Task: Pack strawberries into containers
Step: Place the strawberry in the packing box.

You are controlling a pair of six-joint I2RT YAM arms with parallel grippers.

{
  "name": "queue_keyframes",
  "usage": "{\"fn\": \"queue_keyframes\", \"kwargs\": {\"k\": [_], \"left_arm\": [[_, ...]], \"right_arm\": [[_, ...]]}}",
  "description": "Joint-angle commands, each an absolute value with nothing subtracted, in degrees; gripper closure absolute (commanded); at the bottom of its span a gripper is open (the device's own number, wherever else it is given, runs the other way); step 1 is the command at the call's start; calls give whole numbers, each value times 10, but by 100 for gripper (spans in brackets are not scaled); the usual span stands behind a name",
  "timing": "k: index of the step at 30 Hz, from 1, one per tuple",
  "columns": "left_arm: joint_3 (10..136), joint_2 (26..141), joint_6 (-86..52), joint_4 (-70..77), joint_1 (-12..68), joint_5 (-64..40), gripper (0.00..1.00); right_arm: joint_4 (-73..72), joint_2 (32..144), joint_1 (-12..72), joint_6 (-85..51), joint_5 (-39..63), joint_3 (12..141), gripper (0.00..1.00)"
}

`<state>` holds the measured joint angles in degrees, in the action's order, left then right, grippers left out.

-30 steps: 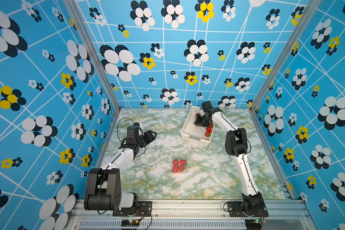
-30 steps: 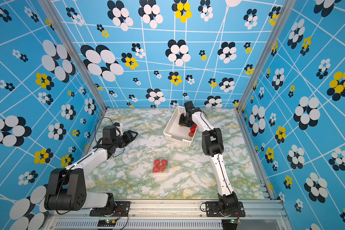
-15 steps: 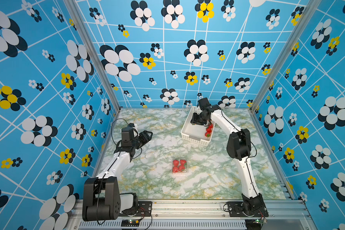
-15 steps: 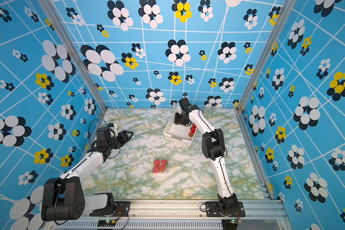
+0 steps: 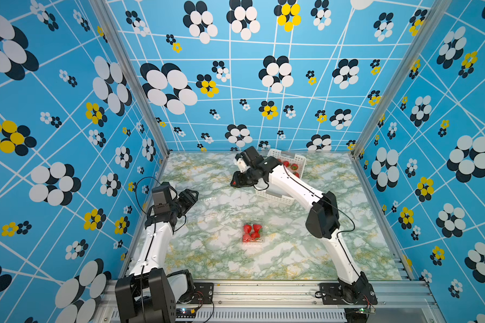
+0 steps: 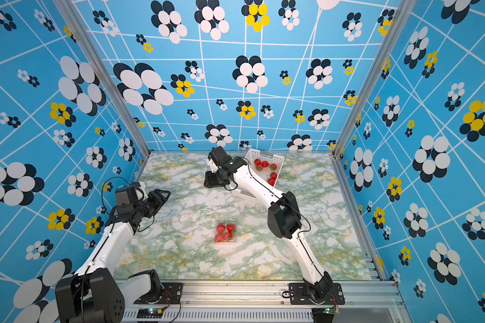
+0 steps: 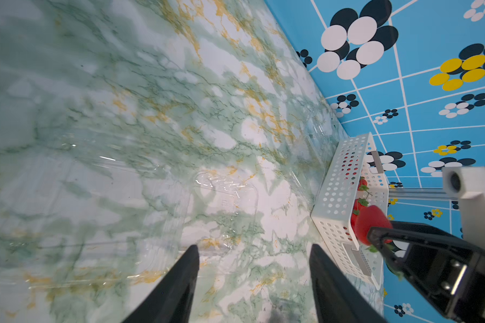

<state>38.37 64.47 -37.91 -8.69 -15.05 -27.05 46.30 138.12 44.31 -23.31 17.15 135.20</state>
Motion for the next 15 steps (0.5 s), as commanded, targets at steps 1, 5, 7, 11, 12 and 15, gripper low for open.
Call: {"fn": "queue_keyframes", "kwargs": {"k": [1,5,7,11,12,15], "left_arm": [[370,634,-376,-122,-156,-275,36],[361,636,-375,-127,-156,-278,36],[357,640,-375,-128,-155,-279,36],[351,638,-371,-132,-155,-280,36],[351,637,-369,-134,-156,-279,36],[348,637,-365,-137,-156,-279,36]], "right_arm": [[492,1418,461,-222,193,1396,82],[497,1452,477,-224,206,1427,82],[504,1466,483,-221,210,1441,82],[495,1479,490,-218,216,1443,82],[492,1481,492,-218,216,1443,82],[480,1485,497,-217,219,1444,82]]}}
